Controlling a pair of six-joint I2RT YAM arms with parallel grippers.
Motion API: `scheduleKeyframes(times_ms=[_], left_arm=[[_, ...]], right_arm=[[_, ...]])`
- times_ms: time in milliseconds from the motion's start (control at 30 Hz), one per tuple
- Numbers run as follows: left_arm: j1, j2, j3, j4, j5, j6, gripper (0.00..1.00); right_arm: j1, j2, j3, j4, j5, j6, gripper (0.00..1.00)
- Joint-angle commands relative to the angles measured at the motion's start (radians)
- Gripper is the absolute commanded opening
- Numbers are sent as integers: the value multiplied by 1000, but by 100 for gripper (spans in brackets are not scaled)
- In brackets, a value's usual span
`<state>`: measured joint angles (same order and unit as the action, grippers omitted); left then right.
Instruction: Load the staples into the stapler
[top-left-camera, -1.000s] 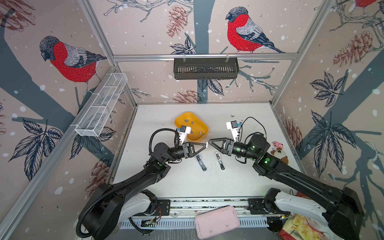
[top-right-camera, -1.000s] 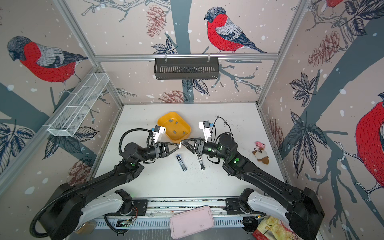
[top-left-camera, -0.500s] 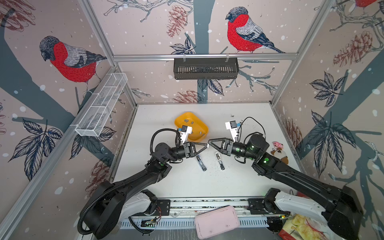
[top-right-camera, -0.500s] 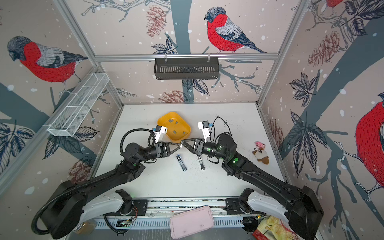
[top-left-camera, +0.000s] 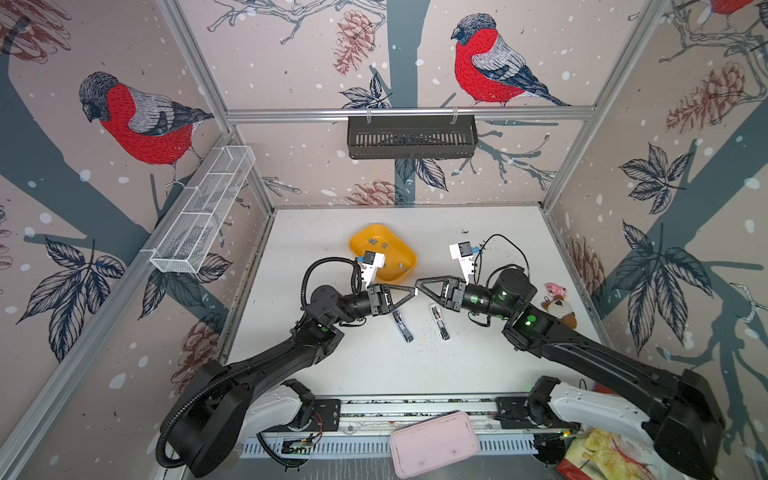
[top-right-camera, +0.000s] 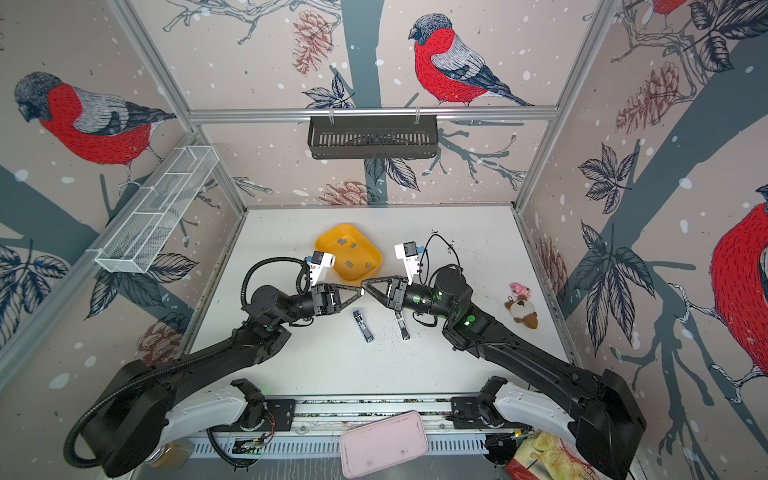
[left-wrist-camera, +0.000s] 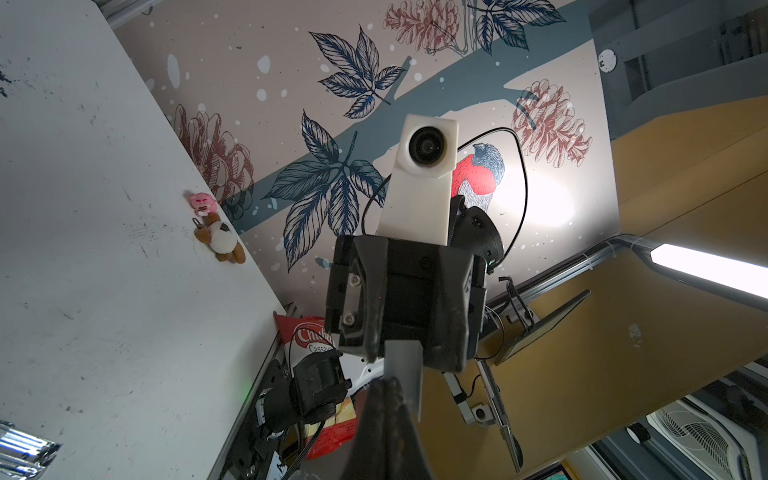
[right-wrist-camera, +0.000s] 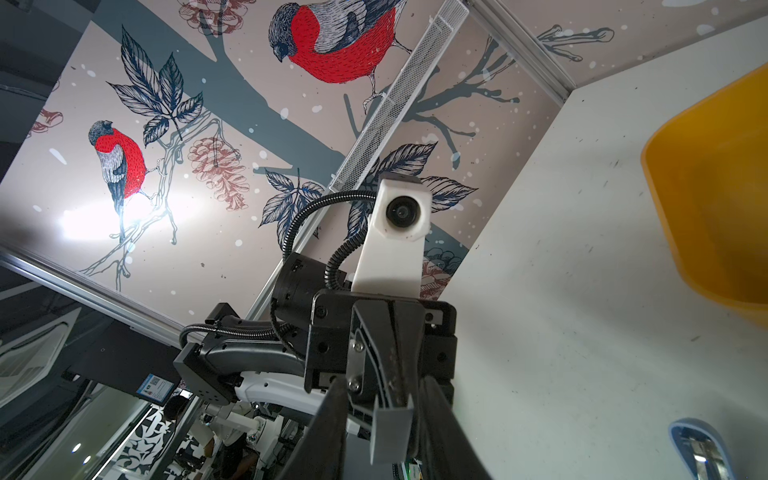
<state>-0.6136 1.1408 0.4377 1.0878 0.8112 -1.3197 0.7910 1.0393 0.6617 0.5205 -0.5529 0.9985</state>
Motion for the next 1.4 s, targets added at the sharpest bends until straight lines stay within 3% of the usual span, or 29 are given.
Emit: scheduleKeyframes(times_ms=[0,1167,1300,1367], left_arm=[[-2,3,3,73,10,-11,0],[-1,5,-6,55,1,-6,0],[-2,6,-10,73,3,-16,14],[-2,2,-11,70,4,-16,14]], right_arm=[[2,2,-2,45,-17,14,30],[3,15,-7,57,-20,20,16],[3,13,-8,56,-20,21,15],[2,12,-8,54,-19,20,15]])
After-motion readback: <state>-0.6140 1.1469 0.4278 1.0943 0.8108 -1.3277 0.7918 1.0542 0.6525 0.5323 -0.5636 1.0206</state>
